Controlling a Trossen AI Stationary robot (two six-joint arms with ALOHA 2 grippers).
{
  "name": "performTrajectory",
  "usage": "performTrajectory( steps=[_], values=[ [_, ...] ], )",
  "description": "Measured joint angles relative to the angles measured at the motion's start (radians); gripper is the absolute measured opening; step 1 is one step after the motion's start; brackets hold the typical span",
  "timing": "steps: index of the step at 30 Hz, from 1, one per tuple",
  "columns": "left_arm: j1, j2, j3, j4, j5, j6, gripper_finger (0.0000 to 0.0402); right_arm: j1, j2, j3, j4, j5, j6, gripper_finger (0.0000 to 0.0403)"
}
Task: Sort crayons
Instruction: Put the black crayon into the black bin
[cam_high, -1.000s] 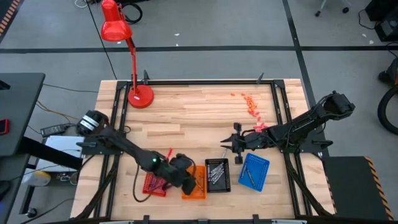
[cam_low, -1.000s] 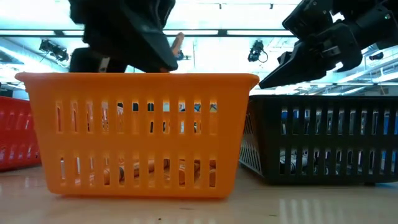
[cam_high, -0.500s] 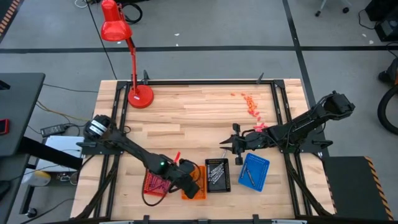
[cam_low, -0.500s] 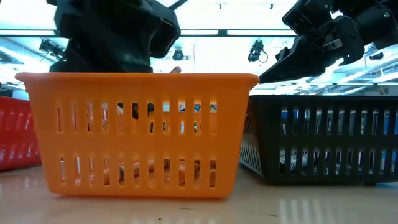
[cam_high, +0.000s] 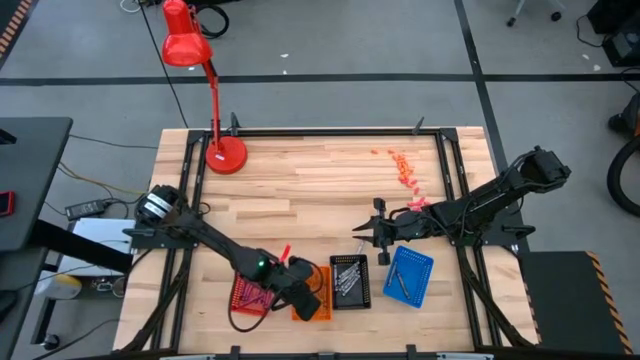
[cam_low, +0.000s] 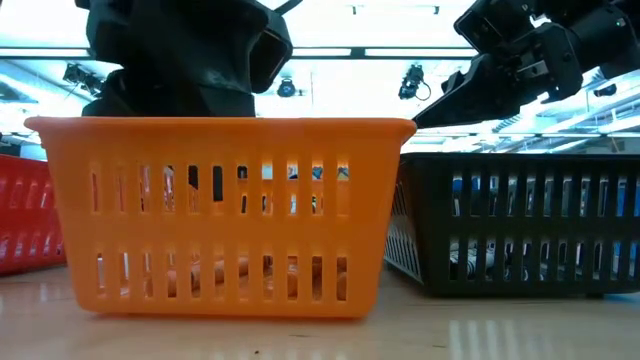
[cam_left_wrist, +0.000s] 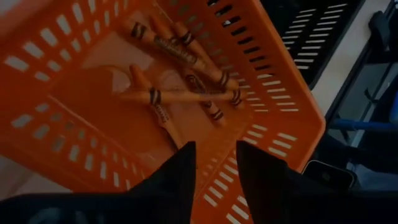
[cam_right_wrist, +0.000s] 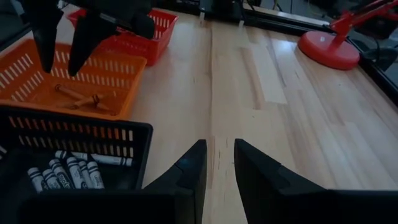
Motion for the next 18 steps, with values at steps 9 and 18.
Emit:
performTrajectory(
  steps=[9,18],
  values=[
    [0.036,-0.033,0.081,0.002,-0.011,0.221,0.0138,-0.019,0.0,0.0,-0.008,0.0,-0.01,0.0086],
    [0.16,-0.033,0.137,0.02,-0.22,0.504,0.0139,-0.022,0.0,0.0,-0.028,0.131,-0.011,0.0086]
  ],
)
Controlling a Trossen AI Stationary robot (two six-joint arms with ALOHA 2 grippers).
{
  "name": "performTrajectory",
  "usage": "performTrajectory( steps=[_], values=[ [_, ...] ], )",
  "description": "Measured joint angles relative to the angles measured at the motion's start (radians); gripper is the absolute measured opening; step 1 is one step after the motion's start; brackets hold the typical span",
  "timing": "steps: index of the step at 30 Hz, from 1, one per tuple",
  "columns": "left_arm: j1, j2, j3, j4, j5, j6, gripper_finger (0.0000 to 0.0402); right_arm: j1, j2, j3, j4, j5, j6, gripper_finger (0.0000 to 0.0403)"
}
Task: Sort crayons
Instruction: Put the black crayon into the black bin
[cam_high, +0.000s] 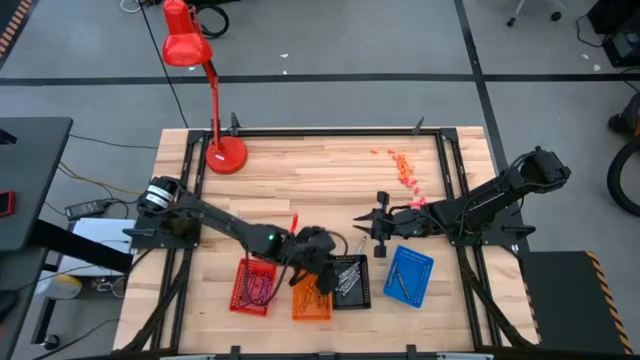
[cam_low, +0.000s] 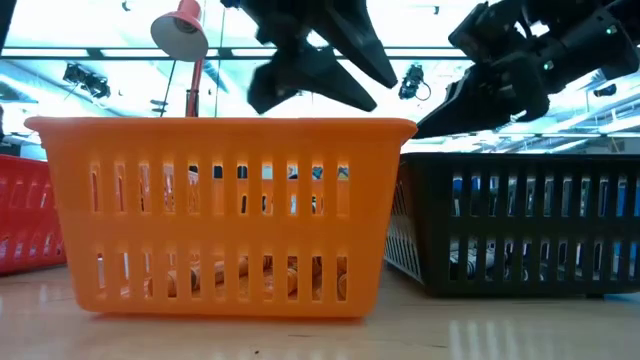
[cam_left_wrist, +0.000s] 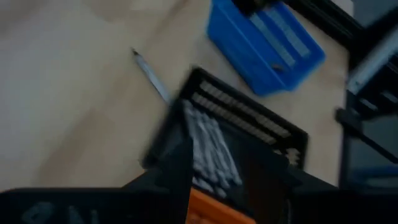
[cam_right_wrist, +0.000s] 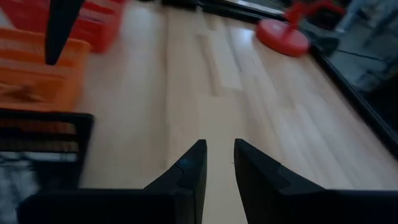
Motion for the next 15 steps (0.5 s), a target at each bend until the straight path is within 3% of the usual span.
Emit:
performTrajectory(
  steps=[3,6,15],
  values=[
    [0.051,0.008,0.0,-0.004,0.016,0.012,0.0139,0.0,0.0,0.0,-0.044,0.032,0.015,0.0086],
    [0.107,0.039,0.0,-0.025,0.109,0.009,0.0139,-0.003,0.0,0.0,-0.114,-0.009,0.007,0.0085],
    [0.216,0.107,0.0,-0.002,0.189,0.105,0.0139,-0.09,0.0,0.071,-0.427,-0.326,0.023,0.008]
  ],
)
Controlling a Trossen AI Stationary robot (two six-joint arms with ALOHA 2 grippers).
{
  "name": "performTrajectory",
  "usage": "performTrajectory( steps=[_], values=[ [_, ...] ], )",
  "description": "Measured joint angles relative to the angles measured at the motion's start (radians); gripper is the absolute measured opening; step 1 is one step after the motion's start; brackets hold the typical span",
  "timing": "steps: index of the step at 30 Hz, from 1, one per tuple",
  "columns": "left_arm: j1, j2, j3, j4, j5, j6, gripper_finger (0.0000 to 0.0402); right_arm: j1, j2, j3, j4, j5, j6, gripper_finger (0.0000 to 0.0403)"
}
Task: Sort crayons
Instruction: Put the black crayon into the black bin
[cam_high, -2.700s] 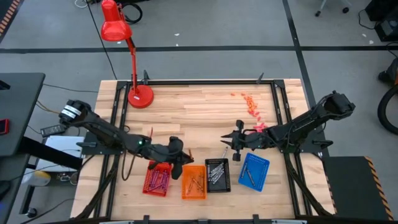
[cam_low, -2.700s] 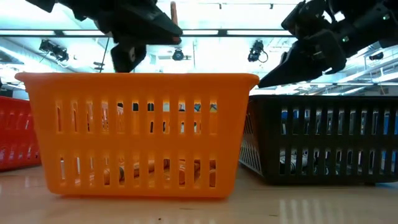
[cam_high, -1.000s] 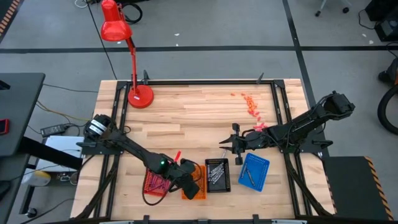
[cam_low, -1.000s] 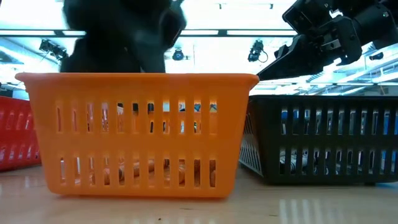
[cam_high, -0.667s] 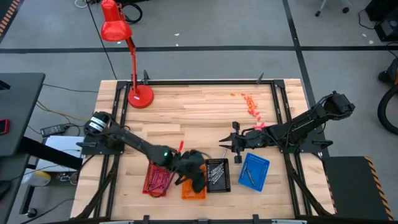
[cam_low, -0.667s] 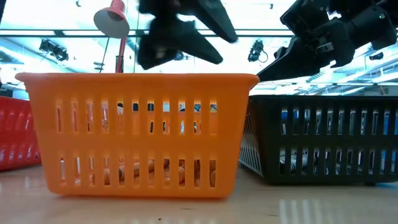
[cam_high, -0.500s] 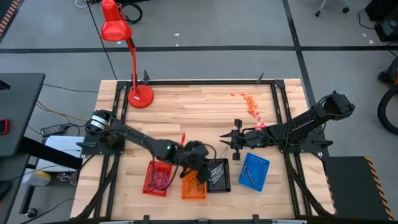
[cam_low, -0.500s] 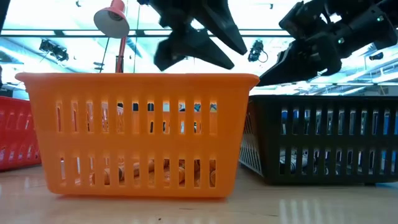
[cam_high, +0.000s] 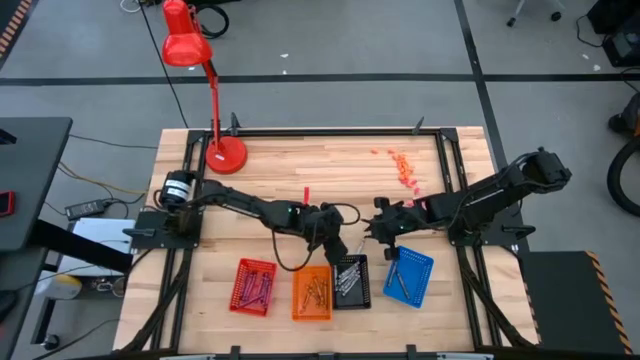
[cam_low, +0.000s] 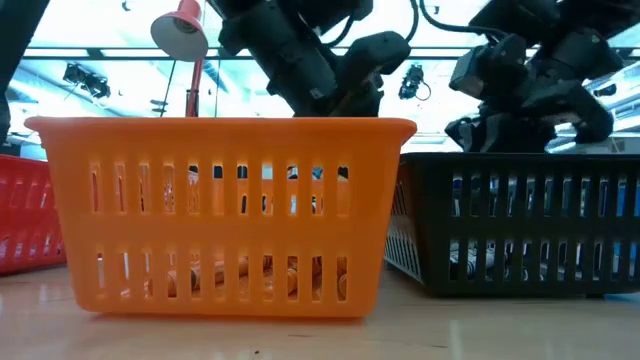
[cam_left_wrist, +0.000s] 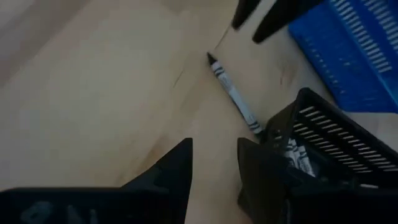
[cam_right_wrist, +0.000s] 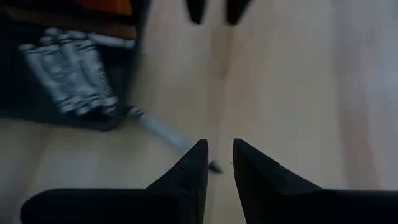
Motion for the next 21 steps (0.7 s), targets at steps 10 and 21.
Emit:
performTrajectory(
  steps=[10,21],
  values=[
    [-0.049,-0.015,-0.002,-0.083,-0.005,0.192,0.0139,-0.01,0.052,0.032,-0.064,-0.063,0.002,0.0103],
    [-0.108,-0.121,0.0,-0.213,-0.179,0.293,0.0139,-0.033,0.22,0.144,-0.153,-0.082,-0.141,0.015]
  ],
)
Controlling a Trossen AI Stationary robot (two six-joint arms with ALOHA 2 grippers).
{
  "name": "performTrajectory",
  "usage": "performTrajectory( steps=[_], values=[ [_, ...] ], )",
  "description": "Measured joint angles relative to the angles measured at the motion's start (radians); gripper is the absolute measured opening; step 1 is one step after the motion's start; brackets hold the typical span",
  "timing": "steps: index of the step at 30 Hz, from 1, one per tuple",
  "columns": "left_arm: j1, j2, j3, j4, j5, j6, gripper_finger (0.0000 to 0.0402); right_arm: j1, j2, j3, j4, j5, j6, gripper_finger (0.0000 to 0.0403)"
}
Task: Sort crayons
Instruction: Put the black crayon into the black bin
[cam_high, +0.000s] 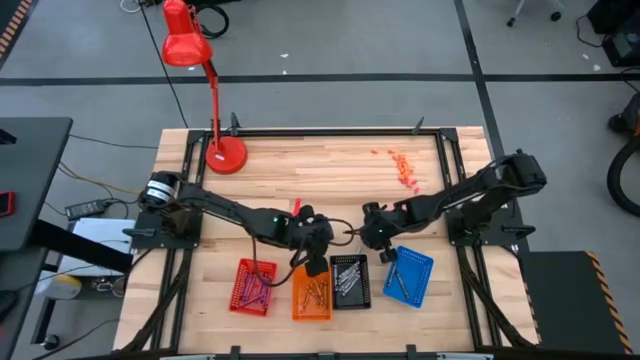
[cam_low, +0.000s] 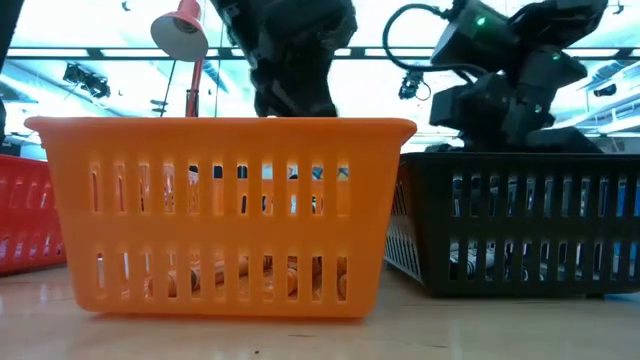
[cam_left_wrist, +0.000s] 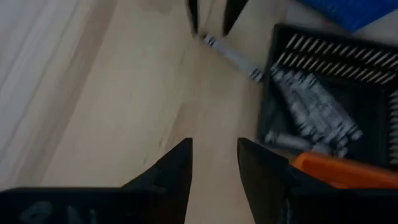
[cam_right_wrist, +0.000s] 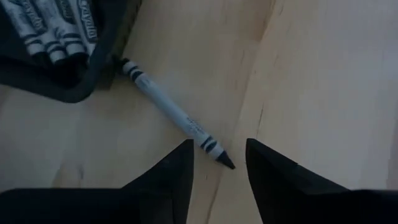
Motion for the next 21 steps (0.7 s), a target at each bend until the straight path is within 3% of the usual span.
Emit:
performTrajectory(
  steps=[10,16,21],
  values=[
    [-0.035,-0.025,-0.002,-0.099,-0.009,-0.067,0.0139,-0.074,0.094,0.037,-0.001,-0.152,-0.053,0.0147],
    [-0.061,-0.033,-0.002,-0.129,-0.009,-0.093,0.0139,-0.085,0.121,0.041,-0.006,-0.14,-0.072,0.014],
    [-0.071,-0.033,-0.002,-0.153,-0.009,-0.109,0.0139,-0.089,0.107,0.04,-0.04,-0.129,-0.068,0.011]
  ],
)
